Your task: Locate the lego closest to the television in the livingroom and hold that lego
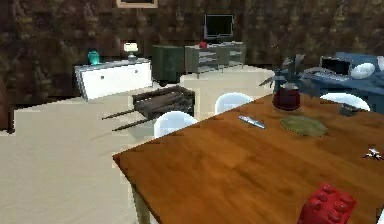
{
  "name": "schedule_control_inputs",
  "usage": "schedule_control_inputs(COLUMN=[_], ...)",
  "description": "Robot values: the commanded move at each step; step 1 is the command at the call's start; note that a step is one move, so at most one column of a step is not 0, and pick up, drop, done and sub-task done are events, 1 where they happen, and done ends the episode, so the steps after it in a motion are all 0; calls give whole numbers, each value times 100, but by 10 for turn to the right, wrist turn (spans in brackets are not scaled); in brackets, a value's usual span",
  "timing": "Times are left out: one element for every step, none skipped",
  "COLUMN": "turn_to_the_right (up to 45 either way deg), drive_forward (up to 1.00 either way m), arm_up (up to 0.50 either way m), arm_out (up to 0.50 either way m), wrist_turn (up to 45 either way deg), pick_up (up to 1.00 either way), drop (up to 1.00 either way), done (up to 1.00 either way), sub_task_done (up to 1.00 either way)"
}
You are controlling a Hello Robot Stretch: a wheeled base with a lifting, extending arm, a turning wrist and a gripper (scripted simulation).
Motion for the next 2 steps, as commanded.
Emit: schedule_control_inputs(turn_to_the_right=[-450, -450], drive_forward=[0, 0], arm_up=[0, 0], arm_out=[0, 0], wrist_turn=[0, 0], pick_up=[0, 0], drop=[0, 0], done=[0, 0], sub_task_done=[0, 0])
